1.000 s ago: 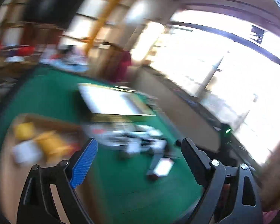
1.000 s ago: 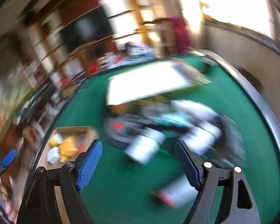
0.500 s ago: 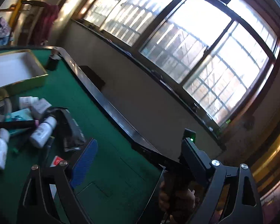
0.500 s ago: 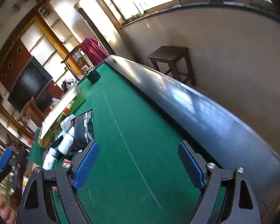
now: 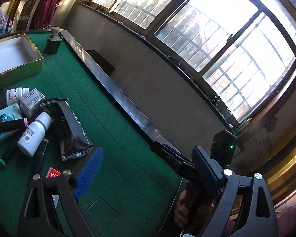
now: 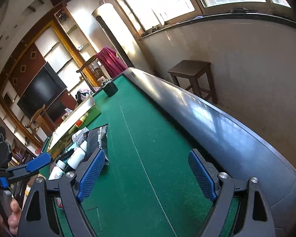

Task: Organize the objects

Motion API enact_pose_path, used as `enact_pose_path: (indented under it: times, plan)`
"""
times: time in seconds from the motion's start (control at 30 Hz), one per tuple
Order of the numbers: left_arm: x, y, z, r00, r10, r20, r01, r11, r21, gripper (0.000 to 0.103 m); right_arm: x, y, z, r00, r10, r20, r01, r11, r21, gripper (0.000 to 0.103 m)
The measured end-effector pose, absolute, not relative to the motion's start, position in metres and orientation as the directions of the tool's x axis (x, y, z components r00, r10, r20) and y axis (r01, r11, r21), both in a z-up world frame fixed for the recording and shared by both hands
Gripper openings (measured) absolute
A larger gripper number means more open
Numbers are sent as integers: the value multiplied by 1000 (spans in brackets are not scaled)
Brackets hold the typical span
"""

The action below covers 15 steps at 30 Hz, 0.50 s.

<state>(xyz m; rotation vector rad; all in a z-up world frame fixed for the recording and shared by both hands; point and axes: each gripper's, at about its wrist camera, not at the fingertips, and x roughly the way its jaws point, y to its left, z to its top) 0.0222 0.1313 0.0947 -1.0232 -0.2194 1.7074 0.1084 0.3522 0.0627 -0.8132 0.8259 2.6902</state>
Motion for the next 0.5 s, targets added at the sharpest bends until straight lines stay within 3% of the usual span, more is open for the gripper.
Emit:
enact_pose_path:
  times: [0.5]
  plan:
    - [18,110,98,-93,854,-512,-671,-434,-601,91,108,352,61,-807,60,-587,-378,-817,436,91]
